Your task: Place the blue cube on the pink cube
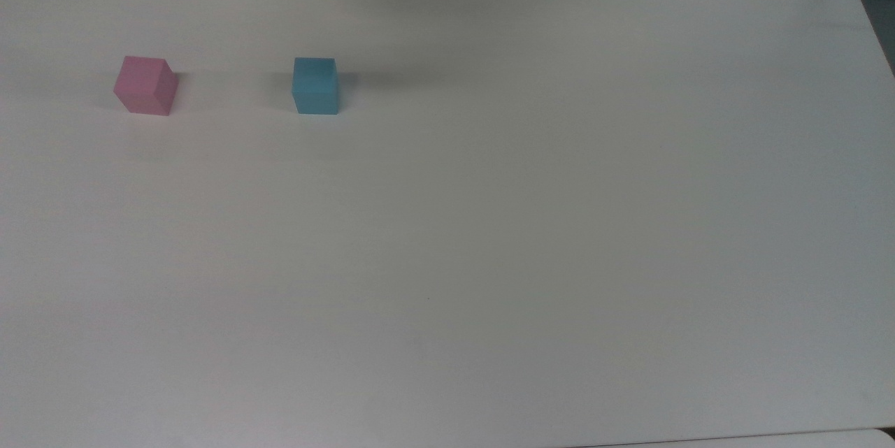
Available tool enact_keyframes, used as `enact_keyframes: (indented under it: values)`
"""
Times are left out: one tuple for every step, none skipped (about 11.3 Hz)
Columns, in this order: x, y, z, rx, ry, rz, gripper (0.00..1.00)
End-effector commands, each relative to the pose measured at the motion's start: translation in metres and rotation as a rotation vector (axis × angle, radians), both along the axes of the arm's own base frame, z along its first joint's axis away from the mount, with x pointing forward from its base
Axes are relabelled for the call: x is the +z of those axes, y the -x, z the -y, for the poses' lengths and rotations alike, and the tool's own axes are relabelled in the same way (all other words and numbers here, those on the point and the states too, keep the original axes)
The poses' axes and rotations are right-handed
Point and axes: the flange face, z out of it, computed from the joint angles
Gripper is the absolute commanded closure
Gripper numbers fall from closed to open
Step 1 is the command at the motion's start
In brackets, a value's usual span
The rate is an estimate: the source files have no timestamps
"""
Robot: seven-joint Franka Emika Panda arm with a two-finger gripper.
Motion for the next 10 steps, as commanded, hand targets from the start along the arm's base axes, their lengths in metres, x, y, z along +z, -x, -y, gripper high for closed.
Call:
enact_keyframes:
  values:
    - [0.0022, 0.0022, -0.0041, -0.016, -0.024, -0.003, 0.0]
    - [0.0022, 0.0021, -0.0042, -0.013, -0.024, -0.003, 0.0]
    - [0.0014, 0.0022, -0.0042, -0.007, -0.023, -0.005, 0.0]
    - [0.0007, 0.0015, -0.005, -0.006, -0.023, -0.005, 0.0]
    - [0.0007, 0.0016, -0.0041, -0.007, -0.023, -0.005, 0.0]
    - [0.0007, 0.0016, -0.0041, -0.007, -0.023, -0.005, 0.0]
    - [-0.0001, 0.001, -0.0049, -0.004, -0.023, -0.006, 0.0]
    - [-0.0002, 0.0009, -0.0058, -0.003, -0.023, -0.006, 0.0]
    - [-0.0009, 0.0008, -0.0067, -0.001, -0.023, -0.008, 0.0]
    - [-0.0009, 0.0005, -0.0084, 0.0, -0.023, -0.008, 0.0]
